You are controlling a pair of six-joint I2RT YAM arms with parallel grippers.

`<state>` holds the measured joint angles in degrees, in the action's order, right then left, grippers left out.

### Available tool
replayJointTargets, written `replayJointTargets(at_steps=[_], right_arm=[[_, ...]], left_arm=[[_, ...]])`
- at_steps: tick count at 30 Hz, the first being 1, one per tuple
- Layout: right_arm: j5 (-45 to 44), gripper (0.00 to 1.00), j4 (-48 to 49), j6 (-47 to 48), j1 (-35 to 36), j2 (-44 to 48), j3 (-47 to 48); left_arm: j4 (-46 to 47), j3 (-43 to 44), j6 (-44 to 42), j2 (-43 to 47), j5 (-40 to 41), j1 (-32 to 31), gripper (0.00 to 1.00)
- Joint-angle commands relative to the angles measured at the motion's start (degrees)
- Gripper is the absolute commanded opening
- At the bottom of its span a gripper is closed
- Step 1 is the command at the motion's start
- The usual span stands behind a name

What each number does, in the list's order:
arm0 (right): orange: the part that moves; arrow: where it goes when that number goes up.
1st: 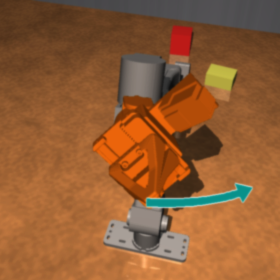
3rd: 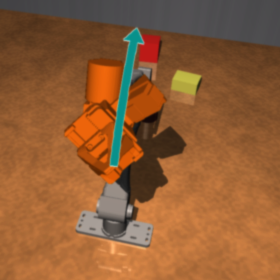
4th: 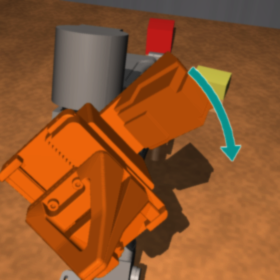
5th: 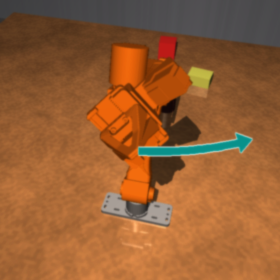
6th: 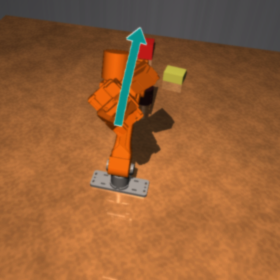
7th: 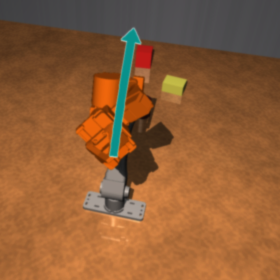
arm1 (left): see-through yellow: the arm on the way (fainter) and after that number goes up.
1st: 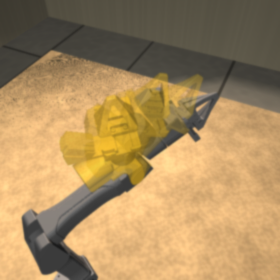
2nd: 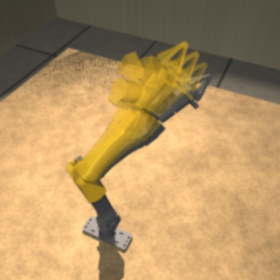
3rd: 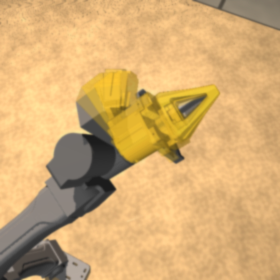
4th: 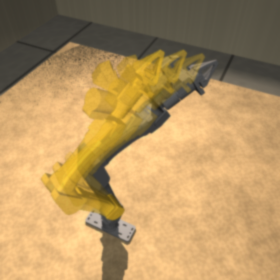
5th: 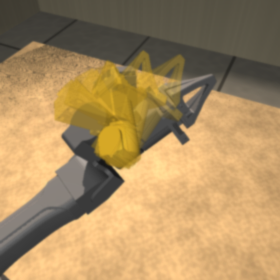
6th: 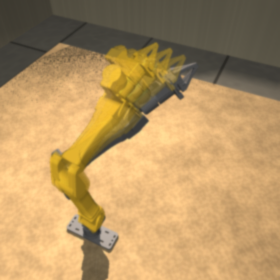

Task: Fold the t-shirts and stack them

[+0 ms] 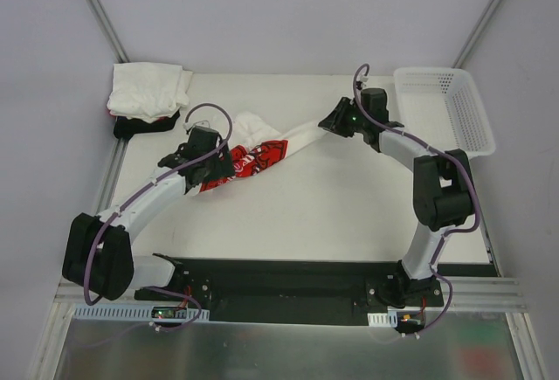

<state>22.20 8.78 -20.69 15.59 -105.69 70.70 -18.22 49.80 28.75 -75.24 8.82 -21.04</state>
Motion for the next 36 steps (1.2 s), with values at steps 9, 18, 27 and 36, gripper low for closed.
replayJointTargets(at_steps=[9,18,27,36], right_arm=[[3.3,0.3,6.2,-2.4,-5.0,8.1,-4.2],[4.2,0.3,6.9,-3.0,-7.8,11.5,-5.6],[4.3,0.3,8.0,-3.6,-8.7,10.9,-6.4],[5.4,0.31,9.4,-4.2,-8.1,8.9,-6.7]], left_arm=[[-3.1,2.7,5.4,-3.6,13.6,-0.3,0.81],[-3.0,8.4,5.4,-14.8,12.7,-0.6,0.5],[-2.9,13.5,4.6,-18.7,13.2,-1.3,0.0],[-2.9,25.9,-0.1,-22.1,16.8,-1.4,0.0]])
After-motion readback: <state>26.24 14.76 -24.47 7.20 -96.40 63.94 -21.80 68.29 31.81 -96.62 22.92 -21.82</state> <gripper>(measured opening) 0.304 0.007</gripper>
